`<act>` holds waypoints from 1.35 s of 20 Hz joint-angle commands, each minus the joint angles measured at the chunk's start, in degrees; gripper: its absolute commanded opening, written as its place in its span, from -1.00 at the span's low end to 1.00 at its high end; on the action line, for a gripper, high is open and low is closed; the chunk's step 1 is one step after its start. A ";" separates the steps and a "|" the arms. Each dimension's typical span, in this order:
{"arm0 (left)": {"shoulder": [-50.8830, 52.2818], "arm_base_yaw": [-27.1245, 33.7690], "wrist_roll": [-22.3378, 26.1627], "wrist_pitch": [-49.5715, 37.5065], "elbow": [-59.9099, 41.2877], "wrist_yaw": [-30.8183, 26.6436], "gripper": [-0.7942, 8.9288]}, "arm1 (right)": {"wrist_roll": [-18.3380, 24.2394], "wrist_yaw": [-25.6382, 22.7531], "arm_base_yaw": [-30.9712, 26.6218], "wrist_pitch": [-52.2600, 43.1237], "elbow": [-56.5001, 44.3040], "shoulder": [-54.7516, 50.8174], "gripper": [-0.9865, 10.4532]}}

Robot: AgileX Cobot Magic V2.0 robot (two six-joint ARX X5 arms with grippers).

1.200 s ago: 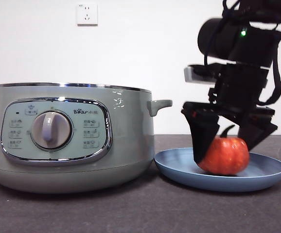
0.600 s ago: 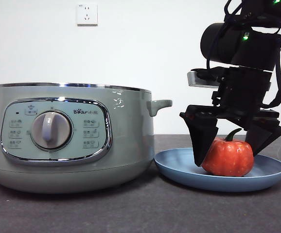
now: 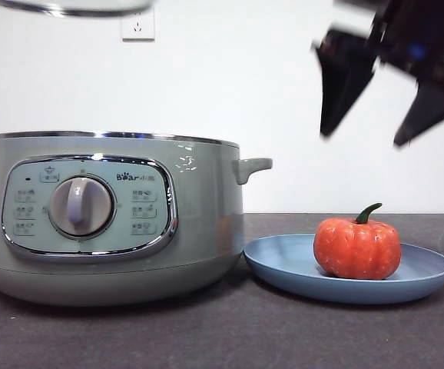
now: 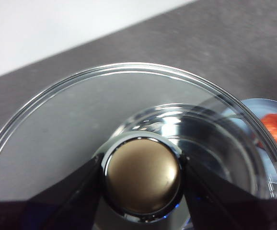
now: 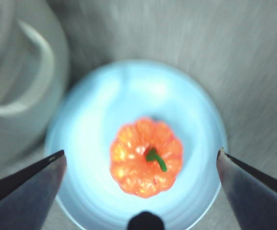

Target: Take the pumpkin out from the steamer,put the pumpkin in the blue plate,close the lid

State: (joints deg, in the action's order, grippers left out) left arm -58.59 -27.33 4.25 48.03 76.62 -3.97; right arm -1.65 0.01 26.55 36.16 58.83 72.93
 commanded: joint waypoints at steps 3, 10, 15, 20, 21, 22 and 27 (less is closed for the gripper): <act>-6.62 -0.09 -0.15 -7.37 0.83 4.00 -0.85 | -0.48 -0.33 0.02 -0.07 -0.04 -9.22 0.21; -15.72 -0.70 -1.55 -11.67 -0.15 7.21 -0.85 | -0.66 -3.58 0.02 0.37 -0.04 -16.74 0.21; -15.82 -1.99 -2.78 -14.21 -3.65 7.04 -0.85 | -0.66 -3.54 -0.39 0.39 -0.04 -16.85 0.21; -15.82 -2.34 -4.68 -18.45 -9.22 7.06 -0.85 | -0.87 -3.56 -0.42 0.39 -0.04 -16.85 0.21; -15.82 -2.34 -4.98 -19.32 -10.38 7.08 -0.85 | -0.87 -3.56 -0.39 0.39 -0.04 -16.85 0.21; -15.82 -2.34 -5.62 -20.11 -11.43 7.15 -0.85 | -0.85 -3.56 -0.39 0.37 -0.04 -16.85 0.21; -15.91 -2.34 -5.75 -24.65 -17.00 7.02 -0.85 | -0.85 -3.56 -0.39 0.35 -0.04 -16.85 0.21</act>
State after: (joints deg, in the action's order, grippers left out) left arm -74.65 -29.43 -1.52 23.86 60.27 2.66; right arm -1.96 -3.42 26.22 36.80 58.83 56.01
